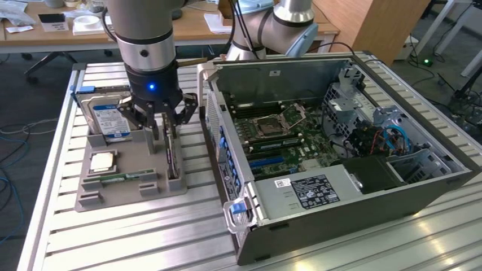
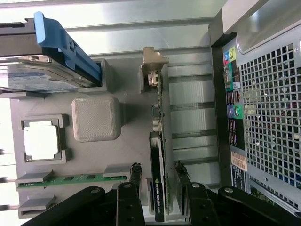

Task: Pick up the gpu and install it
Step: 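Pick up the gpu and move the gpu toward the slot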

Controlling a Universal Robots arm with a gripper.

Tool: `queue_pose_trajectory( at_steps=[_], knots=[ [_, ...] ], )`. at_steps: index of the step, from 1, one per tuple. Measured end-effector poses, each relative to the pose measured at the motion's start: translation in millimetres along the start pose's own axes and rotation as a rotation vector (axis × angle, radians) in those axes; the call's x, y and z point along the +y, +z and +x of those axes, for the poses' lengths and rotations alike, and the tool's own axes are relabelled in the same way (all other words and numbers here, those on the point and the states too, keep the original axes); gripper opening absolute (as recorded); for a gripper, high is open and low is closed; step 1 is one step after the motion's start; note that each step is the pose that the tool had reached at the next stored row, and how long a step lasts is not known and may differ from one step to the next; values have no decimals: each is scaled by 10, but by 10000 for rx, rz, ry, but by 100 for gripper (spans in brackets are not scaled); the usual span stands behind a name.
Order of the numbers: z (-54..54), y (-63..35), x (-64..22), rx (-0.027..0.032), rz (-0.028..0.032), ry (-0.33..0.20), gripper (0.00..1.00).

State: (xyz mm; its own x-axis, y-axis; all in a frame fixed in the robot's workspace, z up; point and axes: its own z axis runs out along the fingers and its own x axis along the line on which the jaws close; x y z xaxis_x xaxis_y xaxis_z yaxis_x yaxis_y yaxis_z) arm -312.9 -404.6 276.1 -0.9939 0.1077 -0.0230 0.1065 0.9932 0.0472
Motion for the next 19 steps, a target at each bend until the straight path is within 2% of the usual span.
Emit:
queue_pose_trajectory(
  at_steps=[6, 14, 19],
  knots=[
    [0, 8, 0, -4, -4, 0, 42],
    [3, 125, -6, -1, 0, 0, 42],
    [3, 152, -7, -2, -1, 1, 42]
  ],
)
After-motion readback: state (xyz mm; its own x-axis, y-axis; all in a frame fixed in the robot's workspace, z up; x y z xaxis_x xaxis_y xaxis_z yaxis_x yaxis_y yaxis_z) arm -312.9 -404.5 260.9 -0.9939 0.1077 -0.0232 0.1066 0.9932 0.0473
